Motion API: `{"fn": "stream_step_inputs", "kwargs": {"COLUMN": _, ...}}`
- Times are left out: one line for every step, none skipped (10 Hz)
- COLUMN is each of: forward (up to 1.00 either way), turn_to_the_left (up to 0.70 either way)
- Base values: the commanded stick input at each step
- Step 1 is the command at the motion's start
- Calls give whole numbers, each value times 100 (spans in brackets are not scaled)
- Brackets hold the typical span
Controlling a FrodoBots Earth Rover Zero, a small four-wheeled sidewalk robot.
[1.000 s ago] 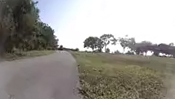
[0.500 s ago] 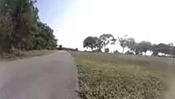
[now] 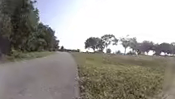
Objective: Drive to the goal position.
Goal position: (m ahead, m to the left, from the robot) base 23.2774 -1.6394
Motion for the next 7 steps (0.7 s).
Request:
{"fn": "stream_step_inputs", "kwargs": {"forward": 70, "turn_to_the_left": 34}}
{"fn": "stream_step_inputs", "kwargs": {"forward": 70, "turn_to_the_left": 28}}
{"fn": "stream_step_inputs", "kwargs": {"forward": 70, "turn_to_the_left": 7}}
{"fn": "stream_step_inputs", "kwargs": {"forward": 70, "turn_to_the_left": 0}}
{"fn": "stream_step_inputs", "kwargs": {"forward": 70, "turn_to_the_left": 0}}
{"fn": "stream_step_inputs", "kwargs": {"forward": 70, "turn_to_the_left": 0}}
{"fn": "stream_step_inputs", "kwargs": {"forward": 70, "turn_to_the_left": 0}}
